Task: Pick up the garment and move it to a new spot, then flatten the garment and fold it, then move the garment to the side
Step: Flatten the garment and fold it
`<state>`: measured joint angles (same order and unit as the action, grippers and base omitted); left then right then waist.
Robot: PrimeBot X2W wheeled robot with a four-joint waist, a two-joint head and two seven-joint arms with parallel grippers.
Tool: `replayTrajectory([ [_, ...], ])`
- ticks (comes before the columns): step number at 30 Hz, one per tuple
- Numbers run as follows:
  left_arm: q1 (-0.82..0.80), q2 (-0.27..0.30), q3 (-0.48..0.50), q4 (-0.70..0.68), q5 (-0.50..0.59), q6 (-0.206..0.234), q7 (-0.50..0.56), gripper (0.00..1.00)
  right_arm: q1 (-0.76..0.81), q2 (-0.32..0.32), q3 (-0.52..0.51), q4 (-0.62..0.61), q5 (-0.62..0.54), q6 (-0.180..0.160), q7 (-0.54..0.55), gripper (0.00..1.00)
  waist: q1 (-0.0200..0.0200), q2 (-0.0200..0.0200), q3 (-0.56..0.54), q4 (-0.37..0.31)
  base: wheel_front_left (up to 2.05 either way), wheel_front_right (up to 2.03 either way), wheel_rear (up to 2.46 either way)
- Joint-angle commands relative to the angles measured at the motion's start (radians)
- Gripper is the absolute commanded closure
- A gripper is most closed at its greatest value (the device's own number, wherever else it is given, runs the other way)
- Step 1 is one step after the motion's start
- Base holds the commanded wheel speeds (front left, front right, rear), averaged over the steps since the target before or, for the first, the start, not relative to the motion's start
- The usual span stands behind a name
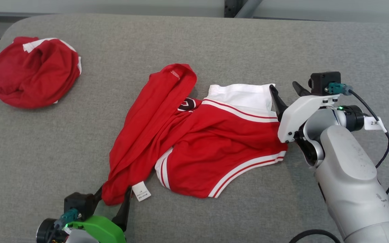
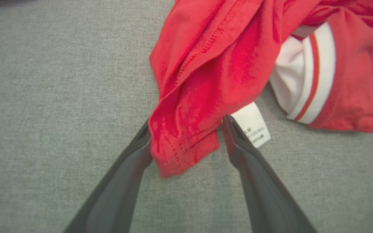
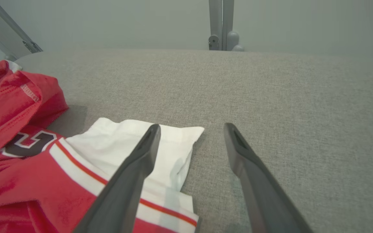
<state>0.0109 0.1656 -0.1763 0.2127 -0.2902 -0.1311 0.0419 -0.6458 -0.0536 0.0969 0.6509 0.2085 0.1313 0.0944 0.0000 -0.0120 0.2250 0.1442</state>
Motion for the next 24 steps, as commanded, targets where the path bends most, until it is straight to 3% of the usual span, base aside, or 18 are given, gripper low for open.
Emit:
replayTrajectory([
  [1,-0.031,0.008,-0.008,-0.011,-0.004,0.002,0.014,0.00,-0.035,-0.005,-0.008,0.046,-0.018,-0.001,0.009,0.00,0.0000,0.0120,0.083,0.087,0.00,0.00,0.00],
  [9,-0.090,0.016,-0.050,-0.011,-0.014,0.002,0.016,0.00,-0.126,-0.002,-0.044,0.241,-0.040,-0.001,-0.014,0.00,0.0000,0.0120,0.129,0.131,0.00,0.00,0.00],
  [16,-0.097,0.028,-0.082,-0.028,-0.053,0.002,0.024,0.00,-0.147,0.004,-0.031,0.327,-0.026,0.000,-0.046,0.00,0.0000,0.0120,0.138,0.133,0.00,0.00,0.00],
  [17,-0.100,0.035,-0.088,-0.028,-0.058,0.002,0.024,0.00,-0.150,0.006,-0.025,0.340,-0.015,0.000,-0.046,0.06,0.0000,0.0120,0.137,0.133,0.00,0.00,0.00],
  [18,-0.102,0.039,-0.092,-0.025,-0.064,0.002,0.023,0.00,-0.157,0.007,-0.020,0.348,-0.003,0.000,-0.049,0.37,0.0000,0.0120,0.138,0.131,0.00,0.00,0.00],
  [19,-0.103,0.040,-0.101,-0.024,-0.065,0.002,0.027,0.00,-0.161,0.008,-0.011,0.354,0.008,0.000,-0.051,0.55,0.0000,0.0120,0.138,0.129,0.00,0.00,0.00],
  [20,-0.104,0.043,-0.105,-0.023,-0.067,0.002,0.024,0.00,-0.164,0.009,0.004,0.358,0.019,0.000,-0.053,0.58,0.0000,0.0120,0.138,0.126,0.00,0.00,0.00],
  [23,-0.105,0.054,-0.118,-0.027,-0.080,0.002,0.018,0.00,-0.174,0.009,0.045,0.366,0.061,0.000,-0.064,0.51,0.0000,0.0120,0.136,0.119,0.00,0.00,0.00],
  [24,-0.106,0.056,-0.121,-0.029,-0.086,0.002,0.016,0.00,-0.175,0.008,0.056,0.368,0.070,0.000,-0.066,0.56,0.0000,0.0120,0.134,0.117,0.00,0.00,0.00],
])
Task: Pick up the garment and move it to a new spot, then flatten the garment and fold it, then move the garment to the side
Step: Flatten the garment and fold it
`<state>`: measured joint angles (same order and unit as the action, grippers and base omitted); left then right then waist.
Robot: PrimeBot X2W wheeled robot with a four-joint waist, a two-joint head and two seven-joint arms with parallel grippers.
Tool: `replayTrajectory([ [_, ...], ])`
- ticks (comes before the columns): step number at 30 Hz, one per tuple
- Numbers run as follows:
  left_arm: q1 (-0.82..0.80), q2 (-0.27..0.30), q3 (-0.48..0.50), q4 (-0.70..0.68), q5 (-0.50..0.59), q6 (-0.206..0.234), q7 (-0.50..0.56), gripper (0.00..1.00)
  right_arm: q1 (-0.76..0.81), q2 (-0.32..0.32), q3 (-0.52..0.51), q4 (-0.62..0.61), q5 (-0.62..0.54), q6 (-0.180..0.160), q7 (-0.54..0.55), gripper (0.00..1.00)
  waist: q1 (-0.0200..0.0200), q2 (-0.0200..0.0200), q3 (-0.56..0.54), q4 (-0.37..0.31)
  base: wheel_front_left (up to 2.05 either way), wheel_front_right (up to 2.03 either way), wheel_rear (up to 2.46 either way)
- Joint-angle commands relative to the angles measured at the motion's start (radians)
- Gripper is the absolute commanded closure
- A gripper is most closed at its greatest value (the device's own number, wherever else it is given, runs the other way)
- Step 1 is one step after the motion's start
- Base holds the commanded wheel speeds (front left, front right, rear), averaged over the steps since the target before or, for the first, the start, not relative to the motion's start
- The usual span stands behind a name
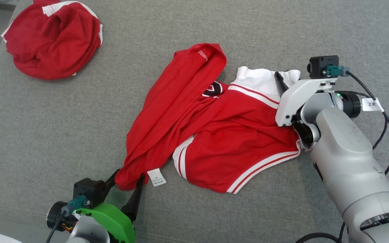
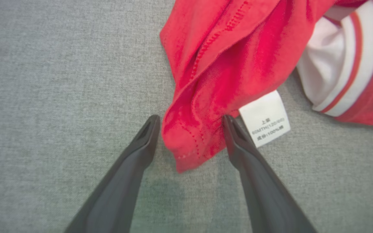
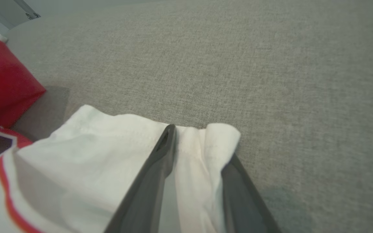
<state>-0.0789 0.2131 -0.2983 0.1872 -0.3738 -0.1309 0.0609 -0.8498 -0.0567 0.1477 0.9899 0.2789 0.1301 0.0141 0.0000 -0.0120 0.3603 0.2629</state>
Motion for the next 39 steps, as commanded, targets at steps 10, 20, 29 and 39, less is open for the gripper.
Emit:
replayTrajectory([
  [10,0.008,0.029,-0.014,-0.060,-0.078,0.003,-0.002,1.00,0.040,0.004,0.076,0.049,0.069,0.001,-0.030,1.00,0.0000,0.0120,-0.043,-0.025,0.00,0.00,0.00],
  [20,0.104,0.180,0.046,-0.532,-0.391,0.002,0.121,1.00,0.015,-0.173,0.088,-0.287,0.291,0.001,-0.008,1.00,0.0000,0.0120,-0.139,-0.097,0.00,0.00,0.00],
  [29,0.059,0.279,0.215,-0.902,-0.630,0.047,0.249,1.00,0.127,-0.343,-0.130,-0.910,0.489,0.000,0.227,1.00,0.0000,0.0120,-0.209,-0.196,0.00,0.00,0.00],
  [39,-0.300,0.357,0.260,-0.925,-0.886,0.187,0.469,1.00,0.012,-0.280,-0.371,-1.269,0.416,0.000,0.524,1.00,0.0000,0.0120,-0.084,-0.252,0.00,0.00,0.00],
])
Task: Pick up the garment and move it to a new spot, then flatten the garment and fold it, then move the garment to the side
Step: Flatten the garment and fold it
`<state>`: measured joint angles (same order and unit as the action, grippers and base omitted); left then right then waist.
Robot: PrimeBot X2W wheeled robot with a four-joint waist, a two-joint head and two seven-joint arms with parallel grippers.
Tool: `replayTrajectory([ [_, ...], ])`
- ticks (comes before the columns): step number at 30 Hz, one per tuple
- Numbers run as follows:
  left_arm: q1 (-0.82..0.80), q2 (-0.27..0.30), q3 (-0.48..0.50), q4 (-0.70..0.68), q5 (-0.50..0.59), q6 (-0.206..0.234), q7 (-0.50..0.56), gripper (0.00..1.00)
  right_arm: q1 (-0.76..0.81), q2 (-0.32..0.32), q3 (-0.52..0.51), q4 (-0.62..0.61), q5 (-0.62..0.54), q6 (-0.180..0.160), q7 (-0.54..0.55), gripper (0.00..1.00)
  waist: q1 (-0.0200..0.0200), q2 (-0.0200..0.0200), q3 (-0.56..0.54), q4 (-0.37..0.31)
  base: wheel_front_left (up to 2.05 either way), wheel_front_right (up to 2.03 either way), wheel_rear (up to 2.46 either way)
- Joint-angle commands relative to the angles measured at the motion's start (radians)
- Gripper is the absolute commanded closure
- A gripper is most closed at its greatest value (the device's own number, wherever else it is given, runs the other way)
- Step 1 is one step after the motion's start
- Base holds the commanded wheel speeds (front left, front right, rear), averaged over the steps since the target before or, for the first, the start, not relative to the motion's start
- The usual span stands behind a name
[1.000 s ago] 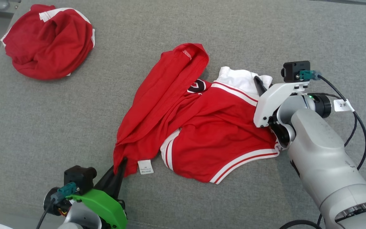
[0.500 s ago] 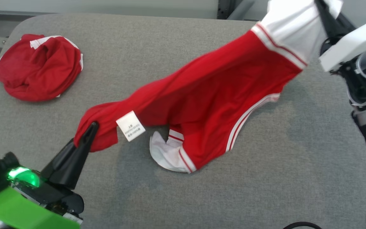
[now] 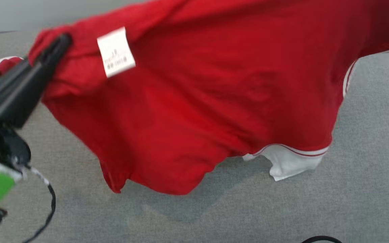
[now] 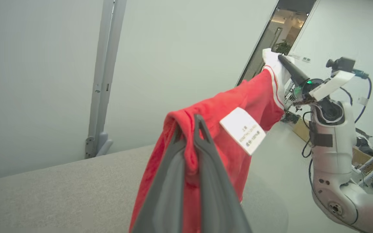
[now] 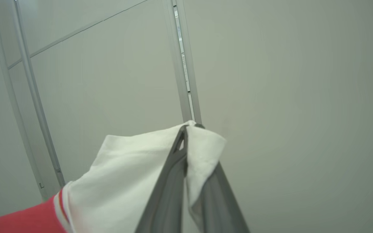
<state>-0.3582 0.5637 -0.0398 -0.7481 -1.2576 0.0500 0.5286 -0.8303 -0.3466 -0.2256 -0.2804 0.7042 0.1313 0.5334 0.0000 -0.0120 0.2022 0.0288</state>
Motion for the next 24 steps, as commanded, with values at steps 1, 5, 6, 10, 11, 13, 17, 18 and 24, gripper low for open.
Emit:
replayTrajectory([
  [1,-0.087,0.012,-0.012,0.050,-0.022,0.028,0.031,1.00,-0.045,0.022,-0.001,0.006,-0.036,-0.001,0.025,1.00,0.0000,0.0120,0.103,-0.019,0.00,0.00,0.00],
  [5,-0.372,-0.008,-0.084,0.282,-0.033,0.094,0.115,1.00,-0.222,0.084,0.026,0.106,-0.167,-0.001,0.017,1.00,0.0000,0.0120,0.226,-0.018,0.00,0.00,0.00],
  [6,-0.449,-0.019,-0.099,0.354,-0.018,0.110,0.121,1.00,-0.274,0.100,0.029,0.145,-0.212,-0.001,-0.006,1.00,0.0000,0.0120,0.261,-0.017,0.00,0.00,0.00],
  [10,-0.743,-0.108,-0.171,0.666,0.084,0.141,0.061,1.00,-0.495,0.194,0.057,0.359,-0.381,-0.001,-0.165,1.00,0.0000,0.0120,0.362,-0.012,0.00,0.00,0.00],
  [11,-0.810,-0.128,-0.196,0.732,0.137,0.121,0.022,1.00,-0.553,0.213,0.050,0.414,-0.417,-0.001,-0.217,1.00,0.0000,0.0120,0.378,-0.010,0.00,0.00,0.00],
  [13,-0.973,-0.202,-0.220,0.950,0.266,0.098,-0.162,1.00,-0.709,0.252,0.041,0.577,-0.507,-0.001,-0.387,1.00,0.0000,0.0120,0.405,-0.014,0.00,0.00,0.00],
  [17,-1.125,-0.246,-0.217,1.147,0.373,0.042,-0.404,1.00,-0.849,0.283,0.090,0.739,-0.500,-0.001,-0.554,1.00,0.0000,0.0120,0.435,-0.048,0.00,0.00,0.00],
  [18,-1.142,-0.257,-0.212,1.183,0.368,0.020,-0.443,1.00,-0.865,0.287,0.122,0.764,-0.472,-0.001,-0.572,1.00,0.0000,0.0120,0.444,-0.055,0.00,0.00,0.00],
  [24,-0.984,-0.234,-0.247,1.320,0.350,-0.161,-0.582,1.00,-0.594,0.226,0.386,0.695,-0.221,-0.001,-0.647,1.00,0.0000,0.0120,0.403,-0.098,0.00,0.00,0.00],
])
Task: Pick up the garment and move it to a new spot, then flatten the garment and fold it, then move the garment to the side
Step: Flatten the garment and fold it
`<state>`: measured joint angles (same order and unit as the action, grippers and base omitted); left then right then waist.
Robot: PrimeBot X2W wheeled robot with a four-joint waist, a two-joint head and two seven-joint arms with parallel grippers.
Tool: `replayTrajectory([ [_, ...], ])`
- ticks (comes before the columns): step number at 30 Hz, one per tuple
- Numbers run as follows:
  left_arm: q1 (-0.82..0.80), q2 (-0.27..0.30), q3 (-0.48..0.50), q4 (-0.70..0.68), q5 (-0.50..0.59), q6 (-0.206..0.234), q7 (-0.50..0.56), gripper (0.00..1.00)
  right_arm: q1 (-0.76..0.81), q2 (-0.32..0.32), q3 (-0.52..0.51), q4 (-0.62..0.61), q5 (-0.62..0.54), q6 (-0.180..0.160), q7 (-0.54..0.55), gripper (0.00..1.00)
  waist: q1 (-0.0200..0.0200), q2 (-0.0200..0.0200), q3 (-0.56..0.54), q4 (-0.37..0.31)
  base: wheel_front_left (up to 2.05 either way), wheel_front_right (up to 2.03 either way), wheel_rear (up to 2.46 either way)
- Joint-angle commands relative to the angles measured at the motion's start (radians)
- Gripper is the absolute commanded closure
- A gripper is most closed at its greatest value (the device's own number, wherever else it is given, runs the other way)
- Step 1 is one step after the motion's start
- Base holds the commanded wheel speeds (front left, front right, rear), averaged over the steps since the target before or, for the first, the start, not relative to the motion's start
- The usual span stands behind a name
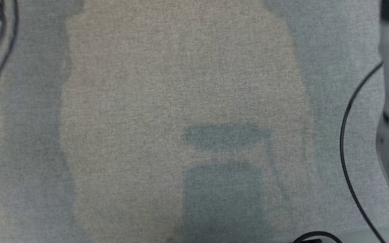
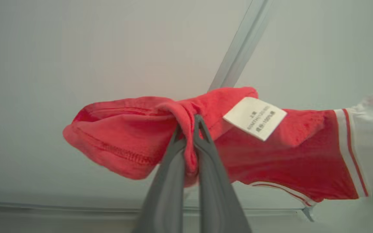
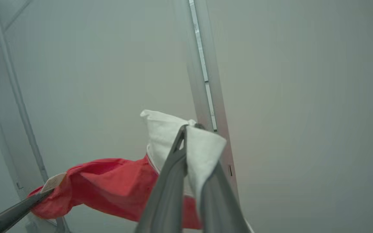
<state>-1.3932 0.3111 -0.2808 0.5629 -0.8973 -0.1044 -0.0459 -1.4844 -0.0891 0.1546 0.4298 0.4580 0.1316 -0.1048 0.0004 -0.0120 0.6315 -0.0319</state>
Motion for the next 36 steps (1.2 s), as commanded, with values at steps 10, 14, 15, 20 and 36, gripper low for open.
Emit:
replayTrajectory([
  [10,0.799,0.163,-0.205,-0.125,-0.200,-0.024,-0.135,1.00,0.968,-0.330,0.219,-0.293,0.339,-0.001,-0.106,1.00,-0.0004,0.0120,-0.247,-0.055,0.00,0.00,0.00],
  [14,0.943,0.162,-0.248,-0.158,-0.265,-0.024,-0.151,1.00,1.143,-0.382,0.231,-0.322,0.376,-0.002,-0.125,1.00,-0.0004,0.0120,-0.299,-0.038,0.00,0.00,0.00],
  [15,0.978,0.166,-0.255,-0.167,-0.286,-0.024,-0.154,1.00,1.185,-0.400,0.235,-0.329,0.374,-0.002,-0.129,1.00,-0.0004,0.0120,-0.314,-0.035,0.00,0.00,0.00],
  [20,1.112,0.191,-0.291,-0.200,-0.318,-0.024,-0.180,1.00,1.345,-0.445,0.227,-0.364,0.370,-0.002,-0.149,1.00,-0.0004,0.0120,-0.382,-0.025,0.00,0.00,0.00],
  [36,1.521,0.206,-0.282,-0.481,-0.282,0.149,-0.218,1.00,1.650,-0.452,0.158,-0.442,0.230,-0.002,-0.161,1.00,-0.0004,0.0120,-0.423,-0.036,0.00,0.00,0.00],
])
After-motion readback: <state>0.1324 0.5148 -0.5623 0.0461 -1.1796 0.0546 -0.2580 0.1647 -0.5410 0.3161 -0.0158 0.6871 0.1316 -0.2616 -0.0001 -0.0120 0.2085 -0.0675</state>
